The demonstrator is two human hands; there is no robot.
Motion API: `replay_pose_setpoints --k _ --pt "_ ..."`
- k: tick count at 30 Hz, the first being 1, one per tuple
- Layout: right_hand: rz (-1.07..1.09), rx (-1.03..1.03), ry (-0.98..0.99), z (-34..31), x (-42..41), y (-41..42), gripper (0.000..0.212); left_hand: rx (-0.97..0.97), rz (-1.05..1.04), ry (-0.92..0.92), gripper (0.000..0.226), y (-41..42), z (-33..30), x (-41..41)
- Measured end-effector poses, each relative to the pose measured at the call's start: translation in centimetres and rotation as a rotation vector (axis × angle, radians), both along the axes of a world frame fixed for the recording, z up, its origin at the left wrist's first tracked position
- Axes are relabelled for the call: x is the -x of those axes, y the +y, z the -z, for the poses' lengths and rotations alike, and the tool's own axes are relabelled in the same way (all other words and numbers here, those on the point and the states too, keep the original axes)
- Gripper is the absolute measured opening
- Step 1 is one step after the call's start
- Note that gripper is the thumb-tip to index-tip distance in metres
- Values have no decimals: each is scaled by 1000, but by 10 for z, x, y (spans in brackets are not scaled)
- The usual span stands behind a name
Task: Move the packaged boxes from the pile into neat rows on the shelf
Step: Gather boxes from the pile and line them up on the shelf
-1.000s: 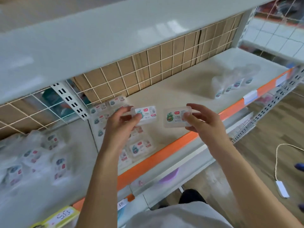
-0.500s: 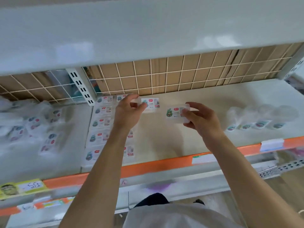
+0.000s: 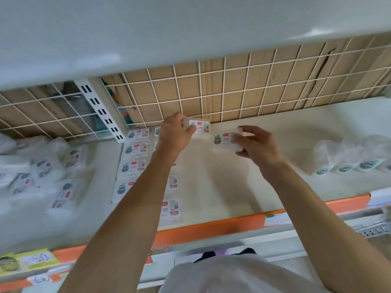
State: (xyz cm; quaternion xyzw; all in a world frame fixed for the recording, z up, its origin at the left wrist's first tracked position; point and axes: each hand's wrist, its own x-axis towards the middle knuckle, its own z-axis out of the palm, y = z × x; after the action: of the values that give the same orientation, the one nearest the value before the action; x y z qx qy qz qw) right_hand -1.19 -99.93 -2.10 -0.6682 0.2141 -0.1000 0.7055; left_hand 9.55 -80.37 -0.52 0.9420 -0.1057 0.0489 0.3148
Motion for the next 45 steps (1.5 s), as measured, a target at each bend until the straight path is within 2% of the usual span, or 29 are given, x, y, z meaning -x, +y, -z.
replay_pose_setpoints --k 9,17,21,25,37,41,45 --pt "19 64 9 11 -27 -5 32 -236 10 -50 40 9 9 -30" --pt "47 104 21 6 -43 -8 34 -161 11 -103 36 10 12 -25" --pt "52 95 18 8 -45 -12 34 -226 45 -128 31 10 12 -22" --pt "40 100 10 8 -47 -11 33 -315 70 -97 38 12 12 -21" --pt "78 222 94 15 -68 -14 36 -236 73 -113 28 19 15 -21" --pt "67 311 115 12 -75 -9 47 -239 81 -118 40 22 17 -19" --pt "52 418 128 13 -77 -4 33 -291 101 -94 53 26 18 -15"
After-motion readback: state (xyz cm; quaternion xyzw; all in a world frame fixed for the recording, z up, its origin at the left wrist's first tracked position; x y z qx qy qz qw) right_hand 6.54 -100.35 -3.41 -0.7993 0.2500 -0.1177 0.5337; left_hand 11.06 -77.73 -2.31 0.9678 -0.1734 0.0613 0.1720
